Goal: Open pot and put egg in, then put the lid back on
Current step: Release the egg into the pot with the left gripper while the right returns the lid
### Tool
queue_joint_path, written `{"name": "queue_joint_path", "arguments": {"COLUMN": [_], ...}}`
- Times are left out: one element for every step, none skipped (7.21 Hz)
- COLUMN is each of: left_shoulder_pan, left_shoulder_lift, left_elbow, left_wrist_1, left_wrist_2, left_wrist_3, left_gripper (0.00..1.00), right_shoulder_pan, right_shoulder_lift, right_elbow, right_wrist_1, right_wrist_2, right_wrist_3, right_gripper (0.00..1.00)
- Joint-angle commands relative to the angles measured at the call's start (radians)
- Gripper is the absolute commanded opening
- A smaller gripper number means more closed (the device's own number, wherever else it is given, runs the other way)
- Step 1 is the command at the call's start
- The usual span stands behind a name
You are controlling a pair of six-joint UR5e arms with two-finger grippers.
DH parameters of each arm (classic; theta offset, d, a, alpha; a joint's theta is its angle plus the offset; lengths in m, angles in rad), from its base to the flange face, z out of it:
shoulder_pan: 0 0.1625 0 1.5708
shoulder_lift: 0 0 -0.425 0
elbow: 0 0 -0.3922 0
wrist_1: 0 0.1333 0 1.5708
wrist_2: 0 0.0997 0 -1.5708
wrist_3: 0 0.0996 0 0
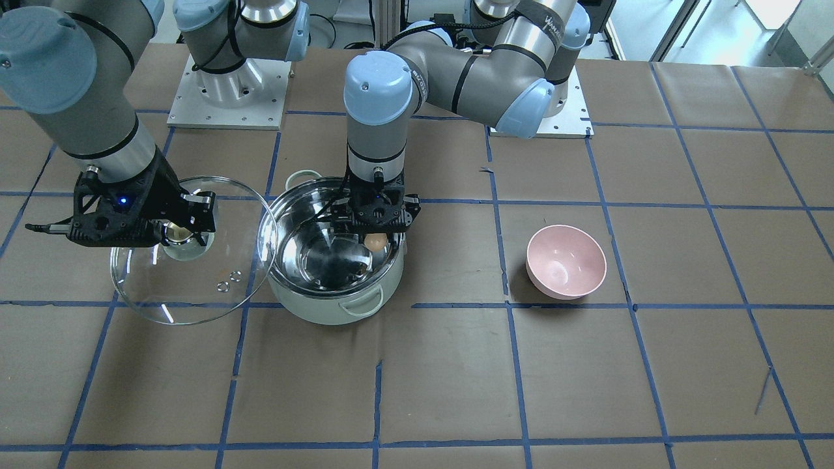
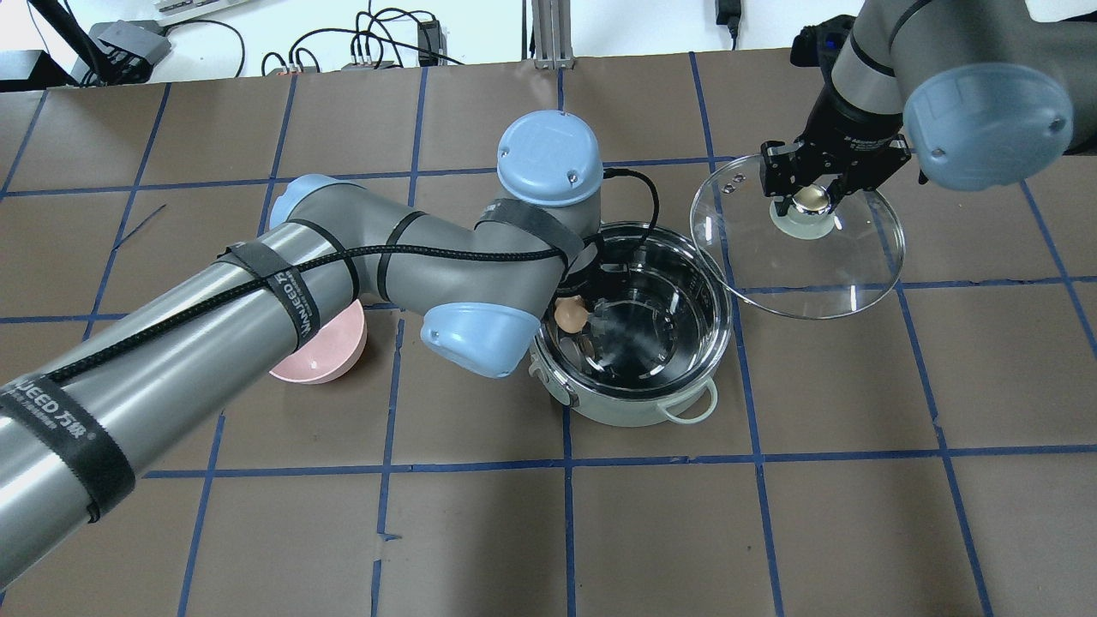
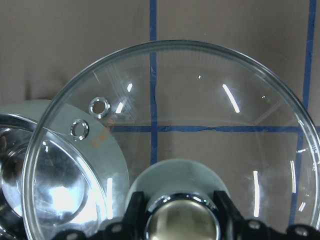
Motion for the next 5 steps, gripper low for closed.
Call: {"name": "queue_joint_path", "arguments": {"left_shoulder_pan": [0.000, 0.006, 0.015, 0.045, 0.106], "left_shoulder_lift": [0.025, 0.046, 0.078, 0.101, 0.141], "left_elbow": [0.013, 0.020, 0.022, 0.030, 0.039], "left_wrist_1": [0.000, 0.003, -0.009, -0.021, -0.082], "left_wrist_2": [-0.001, 0.000, 0.000, 0.000, -0.003], "left_wrist_3": [0.007, 0.015, 0.021, 0.029, 0.099], "left_gripper": [0.76, 0.82, 0.84, 0.86, 0.86], "right_shoulder_pan": [0.002, 0.003, 0.005, 0.018, 0.075], "right_shoulder_lift": [-0.003, -0.004, -0.004, -0.009, -0.022], "right_elbow": [-0.001, 0.001, 0.001, 0.002, 0.002], "right_wrist_1": [0.000, 0.000, 0.000, 0.006, 0.003], "right_wrist_2": [0.000, 0.001, 0.001, 0.001, -0.002], "right_wrist_3": [0.006, 0.006, 0.007, 0.033, 0.111], "right_gripper": [0.19, 0.19, 0.19, 0.19, 0.19]}}
